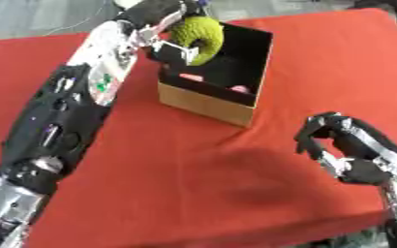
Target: Pick up objects on the table and place them in the box.
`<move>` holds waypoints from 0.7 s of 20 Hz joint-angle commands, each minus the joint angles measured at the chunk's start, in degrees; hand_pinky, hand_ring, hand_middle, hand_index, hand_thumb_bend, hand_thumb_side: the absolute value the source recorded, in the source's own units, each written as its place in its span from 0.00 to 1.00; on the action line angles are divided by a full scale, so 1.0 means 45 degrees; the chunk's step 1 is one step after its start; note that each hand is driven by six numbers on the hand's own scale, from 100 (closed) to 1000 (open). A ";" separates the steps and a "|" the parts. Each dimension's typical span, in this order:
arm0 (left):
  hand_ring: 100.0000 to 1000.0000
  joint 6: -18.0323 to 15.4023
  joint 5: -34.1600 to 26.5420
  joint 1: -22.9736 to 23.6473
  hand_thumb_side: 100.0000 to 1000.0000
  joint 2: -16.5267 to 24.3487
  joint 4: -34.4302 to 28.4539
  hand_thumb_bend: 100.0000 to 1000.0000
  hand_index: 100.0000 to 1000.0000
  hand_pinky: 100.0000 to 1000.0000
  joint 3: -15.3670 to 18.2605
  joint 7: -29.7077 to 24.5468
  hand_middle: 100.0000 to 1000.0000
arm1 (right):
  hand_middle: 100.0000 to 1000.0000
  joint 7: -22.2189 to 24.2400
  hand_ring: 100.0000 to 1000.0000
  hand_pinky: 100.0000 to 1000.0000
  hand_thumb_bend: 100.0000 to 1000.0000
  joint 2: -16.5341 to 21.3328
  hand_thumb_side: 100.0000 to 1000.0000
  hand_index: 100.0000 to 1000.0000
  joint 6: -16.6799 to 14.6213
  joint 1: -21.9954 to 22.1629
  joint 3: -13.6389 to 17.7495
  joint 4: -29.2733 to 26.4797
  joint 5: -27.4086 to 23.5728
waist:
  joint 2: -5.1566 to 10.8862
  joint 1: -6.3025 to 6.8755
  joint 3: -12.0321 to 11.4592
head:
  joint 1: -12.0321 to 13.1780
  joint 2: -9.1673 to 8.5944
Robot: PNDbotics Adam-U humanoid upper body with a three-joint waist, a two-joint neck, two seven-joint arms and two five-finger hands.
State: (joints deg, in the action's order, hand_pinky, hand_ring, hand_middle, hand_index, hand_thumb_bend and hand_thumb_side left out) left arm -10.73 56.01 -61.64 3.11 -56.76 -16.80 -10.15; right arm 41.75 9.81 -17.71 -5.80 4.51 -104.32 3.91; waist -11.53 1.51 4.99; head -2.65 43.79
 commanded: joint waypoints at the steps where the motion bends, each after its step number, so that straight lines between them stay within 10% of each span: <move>1: 0.57 -0.0013 0.0649 -0.0241 0.19 -0.0318 0.0354 0.00 0.78 0.63 0.0181 0.0844 0.59 | 0.40 0.0075 0.44 0.47 0.00 0.0090 0.41 0.59 -0.0020 -0.0153 -0.0051 -0.0130 -0.0108 | 0.0156 -0.0041 0.0076 | 0.0100 -0.0096; 7: 0.68 0.0211 0.1106 -0.0135 0.59 -0.0364 0.0550 0.15 0.88 0.70 0.0328 0.2205 0.75 | 0.40 0.0084 0.44 0.47 0.00 0.0079 0.41 0.59 -0.0008 -0.0183 -0.0039 -0.0127 -0.0128 | 0.0148 -0.0033 0.0073 | 0.0075 -0.0125; 14: 0.66 0.0233 -0.0019 0.0094 0.58 0.0175 -0.0184 0.07 0.88 0.70 0.0208 0.2439 0.75 | 0.40 0.0025 0.44 0.47 0.00 0.0054 0.41 0.59 0.0029 -0.0168 0.0045 -0.0125 -0.0106 | 0.0172 -0.0066 -0.0237 | -0.0085 -0.0088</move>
State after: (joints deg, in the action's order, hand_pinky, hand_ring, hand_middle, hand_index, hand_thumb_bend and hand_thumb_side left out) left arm -9.54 57.19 -60.28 2.42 -55.69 -15.87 0.56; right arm 41.94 9.79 -17.69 -6.04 4.28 -104.26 3.84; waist -11.67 1.55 3.77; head -2.81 43.75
